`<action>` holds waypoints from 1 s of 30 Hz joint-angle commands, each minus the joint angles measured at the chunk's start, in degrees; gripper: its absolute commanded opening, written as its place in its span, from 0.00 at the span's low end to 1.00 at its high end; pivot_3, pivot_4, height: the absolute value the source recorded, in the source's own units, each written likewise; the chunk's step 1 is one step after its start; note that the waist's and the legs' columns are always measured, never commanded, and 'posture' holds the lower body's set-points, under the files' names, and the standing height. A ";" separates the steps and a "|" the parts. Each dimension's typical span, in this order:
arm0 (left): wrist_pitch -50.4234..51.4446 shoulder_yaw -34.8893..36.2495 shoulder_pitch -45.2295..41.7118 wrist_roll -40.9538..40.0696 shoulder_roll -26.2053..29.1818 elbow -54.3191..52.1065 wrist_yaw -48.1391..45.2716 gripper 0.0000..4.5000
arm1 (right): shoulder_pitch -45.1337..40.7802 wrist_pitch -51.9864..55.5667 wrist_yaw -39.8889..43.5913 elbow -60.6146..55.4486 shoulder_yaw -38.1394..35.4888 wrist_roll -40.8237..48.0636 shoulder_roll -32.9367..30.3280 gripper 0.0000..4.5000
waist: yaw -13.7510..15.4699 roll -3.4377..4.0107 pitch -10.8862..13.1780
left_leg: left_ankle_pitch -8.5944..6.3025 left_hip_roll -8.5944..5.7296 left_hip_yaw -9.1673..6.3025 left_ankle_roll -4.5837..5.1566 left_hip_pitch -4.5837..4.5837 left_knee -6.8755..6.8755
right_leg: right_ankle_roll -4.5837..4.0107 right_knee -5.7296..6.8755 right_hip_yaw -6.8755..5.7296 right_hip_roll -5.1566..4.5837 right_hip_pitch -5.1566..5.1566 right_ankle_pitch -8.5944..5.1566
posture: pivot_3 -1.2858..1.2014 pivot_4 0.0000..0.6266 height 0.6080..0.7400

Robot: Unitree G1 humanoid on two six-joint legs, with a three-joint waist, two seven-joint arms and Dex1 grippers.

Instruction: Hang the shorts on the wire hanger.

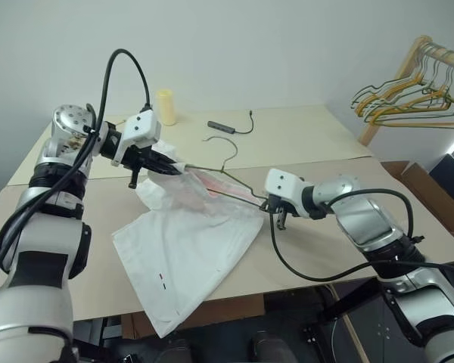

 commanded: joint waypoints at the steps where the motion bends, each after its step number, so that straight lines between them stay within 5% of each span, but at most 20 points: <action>1: -2.19 1.99 -2.06 2.02 0.29 0.83 1.82 0.01 | 0.18 -8.29 -0.47 -1.69 -1.85 -0.23 -0.03 0.00 | 0.02 0.00 0.00 | 0.00 0.00 0.00 0.00 0.00 0.00 | 0.00 0.00 0.00 0.00 0.00 0.00 | 0.49 0.00 1.00; 3: -3.53 2.25 -2.03 2.82 0.51 0.81 2.98 0.01 | 0.86 -14.33 -1.73 0.04 -2.30 -1.21 -0.15 0.00 | 0.03 0.00 0.00 | 0.00 0.00 0.00 0.00 0.00 0.01 | 0.00 -0.01 0.00 0.00 0.00 0.00 | 0.49 0.00 1.00; 6: -4.67 3.83 -2.16 3.00 0.95 0.90 4.28 0.00 | 1.35 -15.26 -2.40 2.45 -3.88 -1.32 -0.67 0.19 | 0.01 -0.01 0.00 | 0.00 -0.01 0.01 0.00 0.00 0.01 | 0.01 -0.01 0.00 -0.01 0.01 0.00 | 0.49 0.00 1.00; 16: -4.86 7.35 -1.10 3.80 2.60 1.13 6.42 0.00 | 4.66 -3.46 -10.84 2.22 -21.48 5.26 -1.01 0.96 | 0.05 -0.01 0.01 | 0.00 -0.01 0.02 0.00 -0.02 0.01 | 0.02 -0.02 0.00 -0.02 0.01 0.01 | 0.49 0.00 1.00; 24: -4.99 8.74 -0.39 4.26 2.36 1.01 6.53 0.00 | 14.86 8.37 -13.81 -6.57 -22.30 13.55 7.07 0.96 | -0.63 -0.02 0.00 | 0.00 0.00 -0.01 0.01 0.08 0.02 | 0.01 0.02 0.01 0.00 0.09 0.01 | 0.48 0.00 1.00; 30: -5.04 8.95 -0.91 4.46 2.51 1.58 6.87 0.00 | 13.35 8.15 -18.70 0.56 -21.31 15.85 18.07 0.96 | -1.94 -0.02 0.00 | 0.00 0.00 -0.04 0.01 0.11 0.06 | 0.04 0.07 0.03 0.00 0.12 0.03 | 0.48 0.00 1.00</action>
